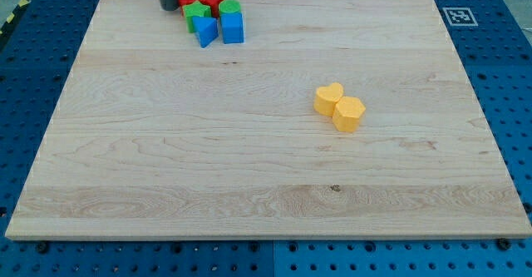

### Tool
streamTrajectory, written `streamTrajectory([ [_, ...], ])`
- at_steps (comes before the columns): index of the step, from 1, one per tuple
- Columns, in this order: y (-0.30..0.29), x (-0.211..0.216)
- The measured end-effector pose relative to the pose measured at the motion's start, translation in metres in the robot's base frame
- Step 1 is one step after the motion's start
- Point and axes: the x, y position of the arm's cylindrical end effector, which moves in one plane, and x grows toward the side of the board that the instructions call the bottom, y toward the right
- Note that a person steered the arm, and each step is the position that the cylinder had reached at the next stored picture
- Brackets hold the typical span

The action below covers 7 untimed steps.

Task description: Slide the group of blocks to the right

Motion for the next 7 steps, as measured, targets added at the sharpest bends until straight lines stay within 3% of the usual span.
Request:
streamTrajectory([
  [2,0.037,0.000],
  [4,-0.016,-0.016],
  [5,-0.013,-0.031],
  [7,0.047,-0.030],
])
